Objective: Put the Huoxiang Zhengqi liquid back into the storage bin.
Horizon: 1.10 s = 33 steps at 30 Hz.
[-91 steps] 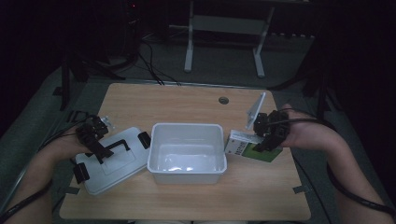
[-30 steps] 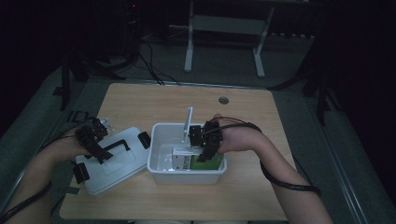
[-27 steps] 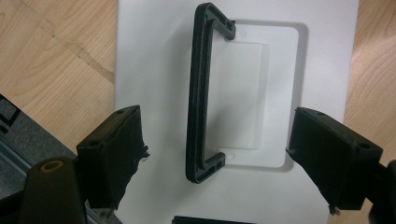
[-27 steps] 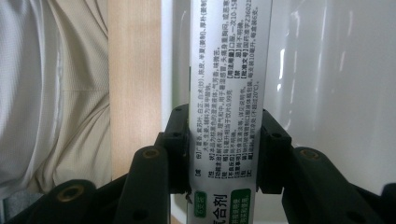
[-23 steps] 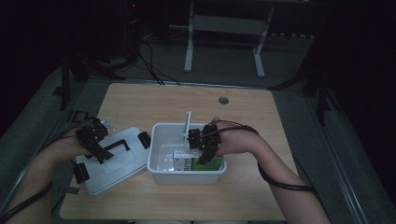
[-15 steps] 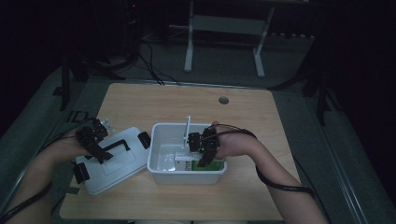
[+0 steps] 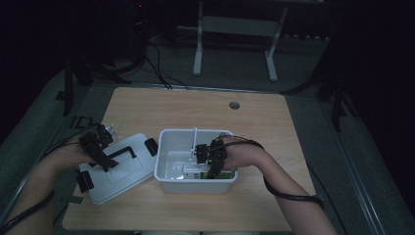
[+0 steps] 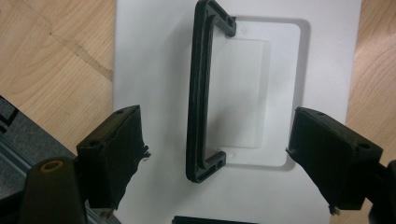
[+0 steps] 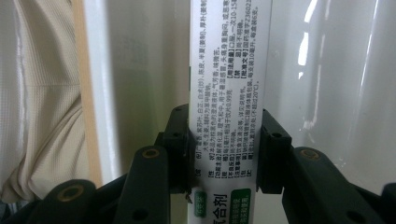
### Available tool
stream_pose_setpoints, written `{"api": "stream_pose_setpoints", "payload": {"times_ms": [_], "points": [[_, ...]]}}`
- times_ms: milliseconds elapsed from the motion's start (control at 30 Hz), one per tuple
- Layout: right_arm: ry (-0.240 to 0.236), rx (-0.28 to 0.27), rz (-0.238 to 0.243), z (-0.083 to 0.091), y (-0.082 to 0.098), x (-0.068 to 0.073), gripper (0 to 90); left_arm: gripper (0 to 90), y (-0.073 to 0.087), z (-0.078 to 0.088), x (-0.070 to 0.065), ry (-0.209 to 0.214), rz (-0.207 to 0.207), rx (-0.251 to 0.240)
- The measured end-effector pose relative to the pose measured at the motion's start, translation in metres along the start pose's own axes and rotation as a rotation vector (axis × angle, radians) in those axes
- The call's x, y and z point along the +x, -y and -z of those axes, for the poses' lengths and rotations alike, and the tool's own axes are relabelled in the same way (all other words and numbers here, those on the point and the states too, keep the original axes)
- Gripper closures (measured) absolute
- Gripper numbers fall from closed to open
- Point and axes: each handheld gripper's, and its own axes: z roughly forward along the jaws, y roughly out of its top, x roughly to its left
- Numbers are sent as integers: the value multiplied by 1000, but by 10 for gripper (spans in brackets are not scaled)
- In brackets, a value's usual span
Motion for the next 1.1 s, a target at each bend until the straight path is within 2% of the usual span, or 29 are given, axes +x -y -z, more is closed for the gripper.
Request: {"api": "stream_pose_setpoints", "payload": {"times_ms": [400,667,867,1100], "points": [[-8,22,-13,-16,0,-5,633,179,0,-3,0,3,-2,2],[-15,22,-18,-18,2,-6,626,179,-1,-2,-1,5,-4,5],[-3,25,-25,-15,4,-6,610,179,-1,0,-1,6,-2,2],[-3,1,-17,1,9,-3,581,179,-2,-1,-2,16,1,21]]}}
